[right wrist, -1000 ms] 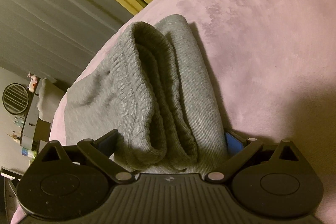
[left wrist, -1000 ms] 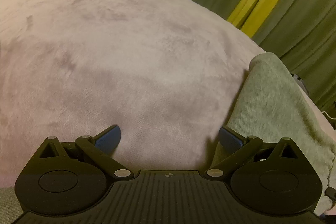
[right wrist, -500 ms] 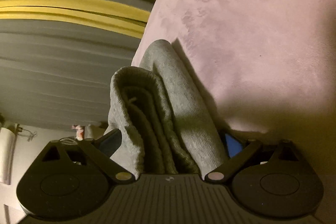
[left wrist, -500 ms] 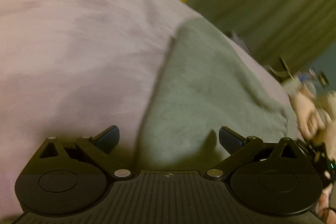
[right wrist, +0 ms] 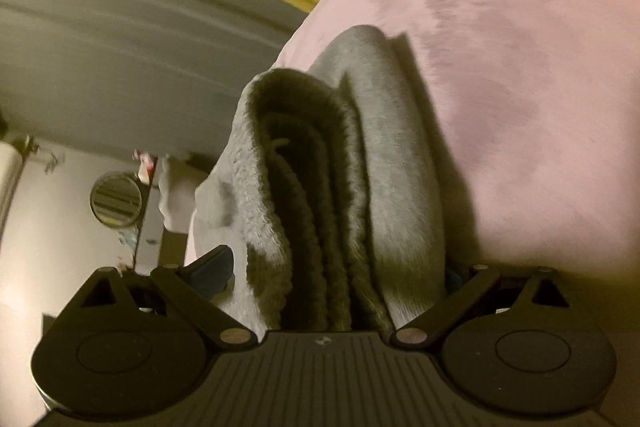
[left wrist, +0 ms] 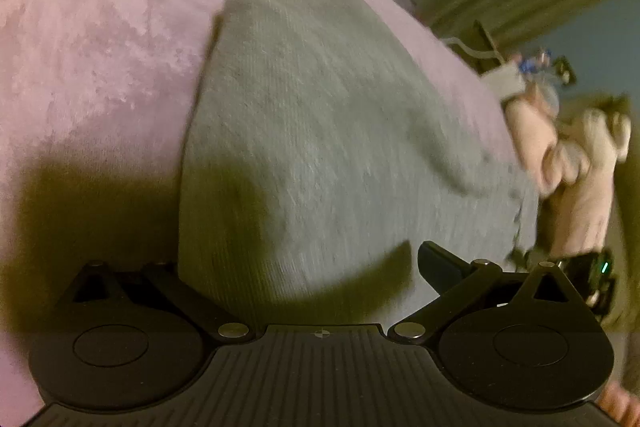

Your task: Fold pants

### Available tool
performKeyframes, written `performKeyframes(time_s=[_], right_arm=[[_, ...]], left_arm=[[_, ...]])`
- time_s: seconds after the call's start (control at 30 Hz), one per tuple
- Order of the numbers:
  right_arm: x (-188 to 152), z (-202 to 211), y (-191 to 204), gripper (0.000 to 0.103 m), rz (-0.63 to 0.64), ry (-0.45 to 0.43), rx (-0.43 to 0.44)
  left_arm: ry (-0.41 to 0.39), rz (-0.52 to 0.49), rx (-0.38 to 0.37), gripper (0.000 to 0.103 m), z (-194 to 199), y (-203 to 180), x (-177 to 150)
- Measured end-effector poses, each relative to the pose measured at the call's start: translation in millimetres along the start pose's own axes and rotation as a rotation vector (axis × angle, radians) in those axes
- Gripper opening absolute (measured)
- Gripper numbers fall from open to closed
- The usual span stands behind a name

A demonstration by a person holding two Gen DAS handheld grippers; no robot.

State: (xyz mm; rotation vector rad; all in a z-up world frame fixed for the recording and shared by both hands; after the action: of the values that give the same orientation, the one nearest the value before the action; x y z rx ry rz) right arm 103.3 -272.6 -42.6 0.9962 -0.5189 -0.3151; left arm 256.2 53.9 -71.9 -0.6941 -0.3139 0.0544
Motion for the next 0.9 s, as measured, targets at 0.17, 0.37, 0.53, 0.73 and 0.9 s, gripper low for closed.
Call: performKeyframes(time_s=[0.17, 0.37, 0.53, 0.73, 0.9], right_arm=[[8.6, -22.8, 12.6, 0.066, 0.074, 0.013, -0.074], [9.7, -31.8, 16.3, 0.082, 0.055, 0.019, -0.063], [6.4, -35.5, 30.8, 0.075, 0.152, 0.016, -0.177], [6.8, -24.4, 64.1, 0.059, 0.254, -0.015, -0.149], [29.2, -19.3, 101.4, 0.058, 0.319, -0.069, -0.106]], left_arm=[[-0.061, 0.017, 0.006, 0.097, 0.4, -4.0, -1.2], [-0.07, -0.052, 0.022, 0.073, -1.5, -0.8, -8.7], [-0.092, -0.089, 0.093, 0.057, -4.8, -20.3, -4.4], [-0.162, -0.067, 0.001, 0.043, 20.7, -33.2, -0.3], [-0.231, -0.09, -0.031, 0.042, 34.4, -58.0, 21.6]])
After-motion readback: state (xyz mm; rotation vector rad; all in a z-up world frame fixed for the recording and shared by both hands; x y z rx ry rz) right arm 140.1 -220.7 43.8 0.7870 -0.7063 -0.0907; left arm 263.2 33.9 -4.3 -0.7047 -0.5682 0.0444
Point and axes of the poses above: each gripper's, at about its wrist camera, not at the fingertips, and z roughly against the way its jaws point, y to its left, x to its top, the point moved 4 cm from there along -z, roughly the way its jaws point, and after that the axes turned 3 degrees about x, right-handed, at the moved point
